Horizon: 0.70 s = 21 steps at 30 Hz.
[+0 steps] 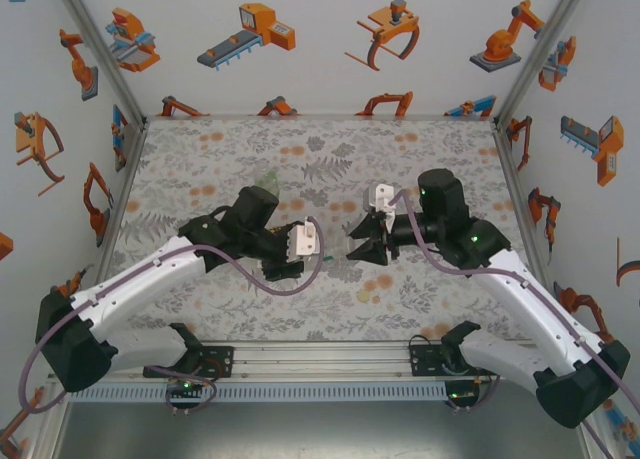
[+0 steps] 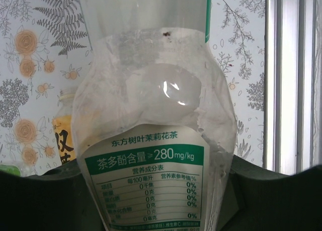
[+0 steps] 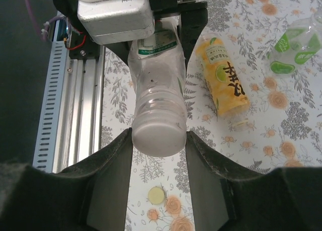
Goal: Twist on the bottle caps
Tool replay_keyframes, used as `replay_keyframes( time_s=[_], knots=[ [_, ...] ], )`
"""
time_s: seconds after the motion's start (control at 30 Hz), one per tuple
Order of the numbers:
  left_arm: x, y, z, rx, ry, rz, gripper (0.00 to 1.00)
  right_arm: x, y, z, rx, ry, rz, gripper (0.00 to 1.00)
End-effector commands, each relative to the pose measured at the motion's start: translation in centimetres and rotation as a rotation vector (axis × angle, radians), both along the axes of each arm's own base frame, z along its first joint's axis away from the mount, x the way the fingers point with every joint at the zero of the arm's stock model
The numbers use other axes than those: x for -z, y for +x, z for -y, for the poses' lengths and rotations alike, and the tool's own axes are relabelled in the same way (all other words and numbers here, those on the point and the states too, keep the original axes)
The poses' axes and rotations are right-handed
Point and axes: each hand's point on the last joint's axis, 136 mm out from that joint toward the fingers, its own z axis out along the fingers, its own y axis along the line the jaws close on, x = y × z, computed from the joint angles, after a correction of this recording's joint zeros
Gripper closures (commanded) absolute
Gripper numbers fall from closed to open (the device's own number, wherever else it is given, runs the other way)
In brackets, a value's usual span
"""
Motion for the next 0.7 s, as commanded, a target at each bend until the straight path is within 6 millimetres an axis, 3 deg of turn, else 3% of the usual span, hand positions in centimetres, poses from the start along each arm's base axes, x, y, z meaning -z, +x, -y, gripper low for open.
replay_keyframes(
  time_s=[0.0, 0.33, 0.67],
  knots=[
    [-1.0, -1.4, 0.1, 0.064, -0.04, 0.009, 0.93, -1.5, -0.6, -0.2, -0.039, 0.024, 0.062, 0.94],
    [-0.7, -2.0, -0.1, 0.078, -0.025, 0.01, 0.94, -2.2, -1.6, -1.0, -0.101, 0.048, 0.073, 0.96],
    [-1.9, -2.4, -0.1, 0.086, -0.064, 0.028, 0.97, -1.9, -2.3, -1.3, -0.127, 0.031, 0.081, 1.0]
  ],
)
